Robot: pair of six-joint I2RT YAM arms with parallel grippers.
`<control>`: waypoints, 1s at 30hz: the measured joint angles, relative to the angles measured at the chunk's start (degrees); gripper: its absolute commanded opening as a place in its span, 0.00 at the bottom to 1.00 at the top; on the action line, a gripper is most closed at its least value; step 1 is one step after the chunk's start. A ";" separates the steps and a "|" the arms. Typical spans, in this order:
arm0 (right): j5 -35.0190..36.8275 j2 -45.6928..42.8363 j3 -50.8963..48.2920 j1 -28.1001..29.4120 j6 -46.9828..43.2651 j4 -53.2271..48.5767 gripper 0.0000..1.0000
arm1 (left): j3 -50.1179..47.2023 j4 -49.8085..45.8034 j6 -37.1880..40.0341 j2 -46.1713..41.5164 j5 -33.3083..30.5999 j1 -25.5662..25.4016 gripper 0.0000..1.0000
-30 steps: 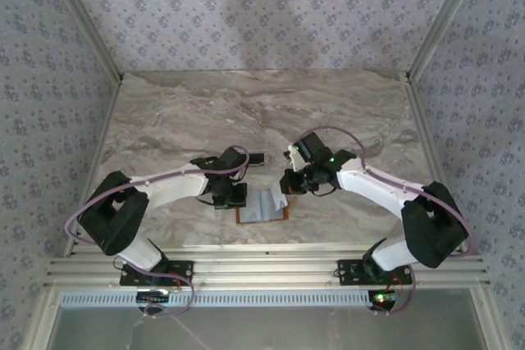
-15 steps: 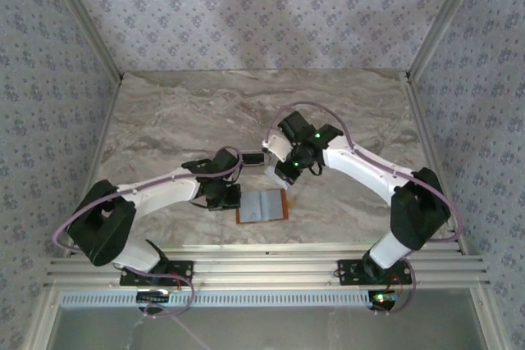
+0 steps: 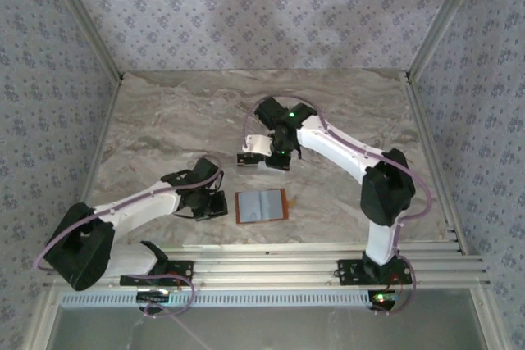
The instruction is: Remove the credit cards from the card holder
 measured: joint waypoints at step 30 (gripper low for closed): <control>2.25 26.53 34.97 0.50 -8.63 -8.76 0.00 | -7.58 -3.45 -2.40 -15.19 0.15 5.55 0.17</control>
